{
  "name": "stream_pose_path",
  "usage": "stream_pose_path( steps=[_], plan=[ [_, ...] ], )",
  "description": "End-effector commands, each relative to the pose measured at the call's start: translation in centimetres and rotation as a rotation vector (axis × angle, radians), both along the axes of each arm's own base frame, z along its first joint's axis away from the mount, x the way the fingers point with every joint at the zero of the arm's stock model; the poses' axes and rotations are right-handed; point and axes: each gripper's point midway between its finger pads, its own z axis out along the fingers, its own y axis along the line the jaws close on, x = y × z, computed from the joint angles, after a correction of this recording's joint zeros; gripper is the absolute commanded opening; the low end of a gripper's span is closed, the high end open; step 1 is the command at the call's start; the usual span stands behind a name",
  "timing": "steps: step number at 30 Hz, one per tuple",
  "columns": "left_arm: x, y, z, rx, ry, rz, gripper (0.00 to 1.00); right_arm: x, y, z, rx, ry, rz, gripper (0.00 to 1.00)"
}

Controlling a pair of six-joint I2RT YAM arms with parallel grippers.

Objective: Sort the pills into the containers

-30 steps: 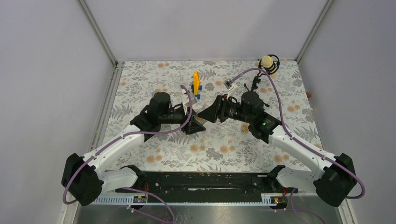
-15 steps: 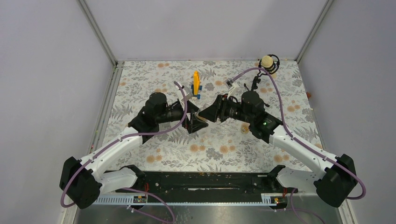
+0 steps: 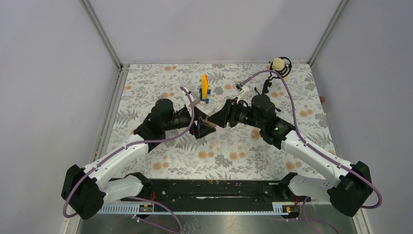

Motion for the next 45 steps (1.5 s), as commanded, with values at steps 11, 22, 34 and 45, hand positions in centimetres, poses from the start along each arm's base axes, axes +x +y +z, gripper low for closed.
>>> stream_pose_path(
  steps=[11, 22, 34, 45],
  plan=[
    [0.3, -0.3, 1.3, -0.023, -0.016, -0.002, 0.32, 0.3, 0.9, 3.2, 0.059, -0.044, 0.014, 0.43],
    [0.7, 1.8, -1.9, 0.184, -0.033, 0.037, 0.0, 2.8, -5.9, 0.2, -0.076, 0.076, -0.338, 0.87],
    [2.2, 5.6, -7.6, 0.678, -0.043, 0.103, 0.0, 1.1, -10.9, -5.0, -0.244, 0.118, -0.448, 0.84],
    [2.7, 7.1, -11.0, 0.92, -0.025, 0.086, 0.0, 1.4, -12.2, -7.3, -0.306, 0.144, -0.475, 0.85]
  ],
)
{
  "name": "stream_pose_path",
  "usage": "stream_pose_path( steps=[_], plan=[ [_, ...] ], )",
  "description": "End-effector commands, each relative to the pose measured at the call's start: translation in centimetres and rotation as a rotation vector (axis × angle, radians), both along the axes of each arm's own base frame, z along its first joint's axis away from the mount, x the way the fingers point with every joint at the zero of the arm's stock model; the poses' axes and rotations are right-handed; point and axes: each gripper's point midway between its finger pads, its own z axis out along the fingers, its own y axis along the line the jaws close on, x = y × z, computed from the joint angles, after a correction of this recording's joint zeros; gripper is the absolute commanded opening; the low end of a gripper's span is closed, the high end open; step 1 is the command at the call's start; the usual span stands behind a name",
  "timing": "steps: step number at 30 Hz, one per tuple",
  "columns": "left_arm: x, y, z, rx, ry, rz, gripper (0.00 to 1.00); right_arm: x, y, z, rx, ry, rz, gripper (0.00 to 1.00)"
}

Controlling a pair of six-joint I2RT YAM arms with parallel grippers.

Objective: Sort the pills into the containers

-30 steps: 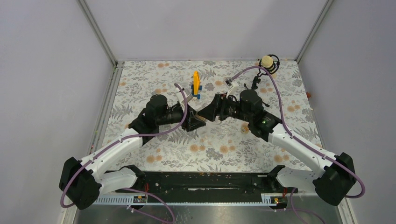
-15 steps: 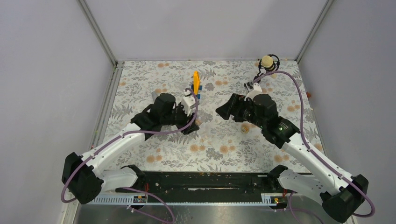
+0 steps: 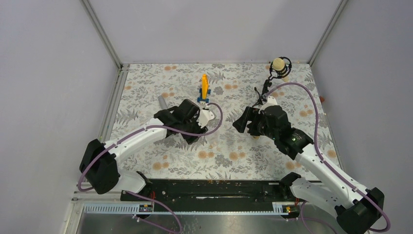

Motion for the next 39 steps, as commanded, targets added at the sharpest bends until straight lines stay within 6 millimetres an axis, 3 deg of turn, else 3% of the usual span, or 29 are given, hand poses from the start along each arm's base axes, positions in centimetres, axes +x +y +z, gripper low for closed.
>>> stream_pose_path(
  steps=[1, 8, 17, 28, 39],
  plan=[
    [1.6, -0.2, 1.4, 0.059, -0.073, -0.023, 0.0, 0.5, -0.5, -0.2, -0.024, -0.013, -0.01, 0.84],
    [1.4, -0.9, -0.8, 0.136, -0.028, -0.054, 0.0, 0.6, -1.7, -0.8, -0.036, -0.019, -0.056, 0.84],
    [1.5, -2.1, -2.0, 0.166, -0.002, -0.084, 0.0, 0.4, -3.1, -1.6, -0.063, -0.004, -0.102, 0.84],
    [1.7, -0.8, -3.5, 0.341, 0.025, -0.079, 0.0, 0.4, -3.9, -2.5, -0.072, 0.018, -0.131, 0.84],
    [2.1, -1.1, -4.0, 0.428, 0.024, -0.078, 0.0, 0.1, -5.5, -2.2, -0.085, -0.003, -0.194, 0.84]
  ],
)
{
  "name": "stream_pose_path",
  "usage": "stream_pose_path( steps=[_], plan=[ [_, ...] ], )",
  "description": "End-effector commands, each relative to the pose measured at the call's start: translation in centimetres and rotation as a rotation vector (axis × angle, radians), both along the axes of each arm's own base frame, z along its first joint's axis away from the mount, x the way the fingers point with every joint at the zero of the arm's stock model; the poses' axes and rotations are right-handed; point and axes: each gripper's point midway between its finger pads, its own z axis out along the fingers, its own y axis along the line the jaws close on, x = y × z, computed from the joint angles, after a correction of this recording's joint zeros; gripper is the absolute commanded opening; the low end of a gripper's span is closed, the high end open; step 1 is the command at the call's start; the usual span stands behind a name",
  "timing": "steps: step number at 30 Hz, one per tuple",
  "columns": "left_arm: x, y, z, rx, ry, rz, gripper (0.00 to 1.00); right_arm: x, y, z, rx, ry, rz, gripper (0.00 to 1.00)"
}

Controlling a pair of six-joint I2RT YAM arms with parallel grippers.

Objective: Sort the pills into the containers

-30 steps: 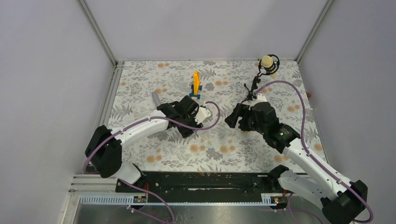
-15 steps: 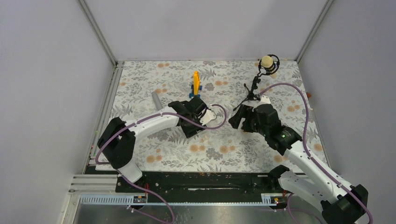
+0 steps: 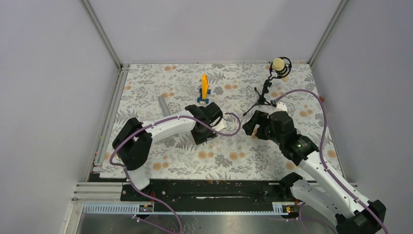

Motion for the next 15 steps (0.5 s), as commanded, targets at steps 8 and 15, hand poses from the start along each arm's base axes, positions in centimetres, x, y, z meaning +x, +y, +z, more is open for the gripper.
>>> stream_pose_path(
  steps=[8, 15],
  plan=[
    [0.84, -1.05, 0.87, 0.048, -0.045, -0.015, 0.0, 0.2, -1.3, 0.0, -0.016, -0.016, -0.06, 0.84],
    [0.64, -1.21, 0.78, 0.078, -0.042, -0.024, 0.0, 0.22, -1.36, -0.12, -0.018, -0.012, -0.064, 0.84]
  ],
)
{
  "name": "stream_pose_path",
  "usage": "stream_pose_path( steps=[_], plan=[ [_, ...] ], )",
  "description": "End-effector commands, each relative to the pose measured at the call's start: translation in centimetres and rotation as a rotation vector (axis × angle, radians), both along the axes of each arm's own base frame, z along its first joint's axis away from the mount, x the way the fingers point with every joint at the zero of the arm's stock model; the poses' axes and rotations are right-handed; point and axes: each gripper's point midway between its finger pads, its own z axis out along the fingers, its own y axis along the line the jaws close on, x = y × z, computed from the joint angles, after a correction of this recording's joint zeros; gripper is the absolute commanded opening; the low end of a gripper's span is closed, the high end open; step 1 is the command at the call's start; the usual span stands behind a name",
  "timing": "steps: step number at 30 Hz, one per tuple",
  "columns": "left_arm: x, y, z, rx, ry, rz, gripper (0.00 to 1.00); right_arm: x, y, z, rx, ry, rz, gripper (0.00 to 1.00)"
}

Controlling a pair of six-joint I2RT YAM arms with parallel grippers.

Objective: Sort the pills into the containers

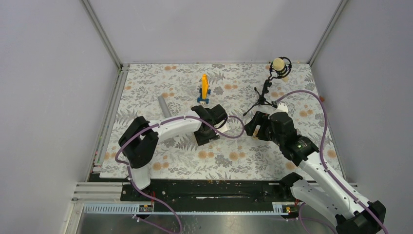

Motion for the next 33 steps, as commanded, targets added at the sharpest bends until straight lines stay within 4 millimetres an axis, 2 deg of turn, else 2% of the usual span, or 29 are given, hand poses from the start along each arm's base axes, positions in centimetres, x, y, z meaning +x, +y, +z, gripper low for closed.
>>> stream_pose_path(
  steps=[1, 12, 22, 25, 29, 32, 33],
  plan=[
    [0.8, -0.6, 1.1, 0.004, -0.045, 0.004, 0.0, 0.4, -0.6, 0.3, -0.003, -0.02, -0.039, 0.84],
    [0.8, -0.5, 1.6, 0.001, -0.06, 0.006, 0.0, 0.4, -0.6, -0.2, -0.007, -0.004, -0.037, 0.84],
    [0.5, -0.2, 3.0, -0.061, -0.091, 0.007, 0.0, 0.1, -0.4, 0.1, 0.01, 0.003, -0.028, 0.84],
    [0.4, -0.5, 4.2, -0.155, -0.111, 0.016, 0.0, 0.0, -0.5, 0.4, 0.012, 0.003, -0.034, 0.83],
    [0.1, -1.2, 6.8, -0.342, -0.172, 0.031, 0.0, 0.0, -0.9, 0.6, -0.003, 0.005, -0.042, 0.83],
    [0.2, -1.7, 9.4, -0.49, -0.249, 0.034, 0.0, -0.1, -1.2, 0.5, -0.018, 0.011, -0.051, 0.83],
    [0.2, -1.7, 10.8, -0.545, -0.29, 0.038, 0.0, -0.2, -1.3, 0.5, -0.021, 0.012, -0.056, 0.83]
  ],
)
